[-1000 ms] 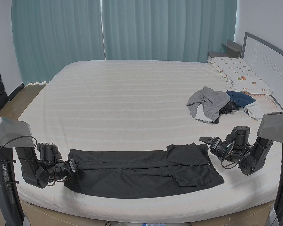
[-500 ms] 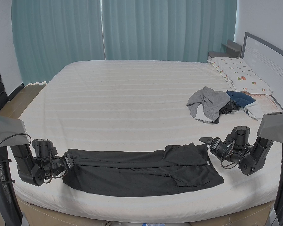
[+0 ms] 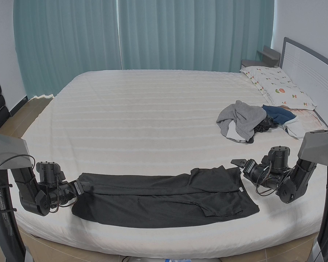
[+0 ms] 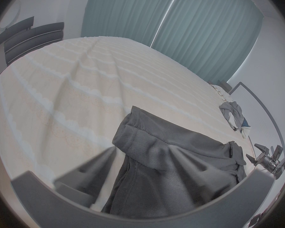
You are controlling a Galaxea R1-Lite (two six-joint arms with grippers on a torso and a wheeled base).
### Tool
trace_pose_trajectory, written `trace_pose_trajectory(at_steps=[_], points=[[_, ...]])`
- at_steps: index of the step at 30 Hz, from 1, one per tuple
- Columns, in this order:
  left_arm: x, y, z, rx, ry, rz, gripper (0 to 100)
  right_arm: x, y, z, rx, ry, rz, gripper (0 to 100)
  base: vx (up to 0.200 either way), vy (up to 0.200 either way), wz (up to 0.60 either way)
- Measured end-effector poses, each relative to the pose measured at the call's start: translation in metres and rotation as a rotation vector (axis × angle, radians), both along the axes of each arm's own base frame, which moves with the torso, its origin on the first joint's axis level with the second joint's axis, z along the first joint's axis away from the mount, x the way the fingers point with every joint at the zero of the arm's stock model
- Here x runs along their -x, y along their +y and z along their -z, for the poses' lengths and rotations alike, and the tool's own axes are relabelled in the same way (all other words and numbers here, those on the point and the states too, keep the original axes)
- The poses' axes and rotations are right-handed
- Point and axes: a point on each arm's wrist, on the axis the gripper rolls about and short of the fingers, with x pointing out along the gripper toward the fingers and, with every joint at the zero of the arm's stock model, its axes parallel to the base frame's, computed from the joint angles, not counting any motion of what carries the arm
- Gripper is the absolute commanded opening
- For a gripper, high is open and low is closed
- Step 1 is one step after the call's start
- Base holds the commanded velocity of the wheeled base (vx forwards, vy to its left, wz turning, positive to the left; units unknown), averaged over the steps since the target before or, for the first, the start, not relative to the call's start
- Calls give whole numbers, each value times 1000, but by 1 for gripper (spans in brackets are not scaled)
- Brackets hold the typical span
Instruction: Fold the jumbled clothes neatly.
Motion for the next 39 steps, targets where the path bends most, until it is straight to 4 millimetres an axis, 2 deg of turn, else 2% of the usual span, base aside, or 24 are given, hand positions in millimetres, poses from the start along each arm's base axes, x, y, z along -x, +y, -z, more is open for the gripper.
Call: trace_pose_trajectory(at_steps=[9, 10, 39], points=[[-2, -8, 1, 11, 1, 20, 100, 0, 0, 0, 0, 0, -1, 100, 0, 0, 0], [-2, -8, 1, 10, -1, 22, 0, 0, 0, 0, 0, 0, -1, 100, 0, 0, 0], [0, -9, -6, -18, -69, 17, 0, 0, 0, 0, 0, -1, 0, 100, 0, 0, 0]])
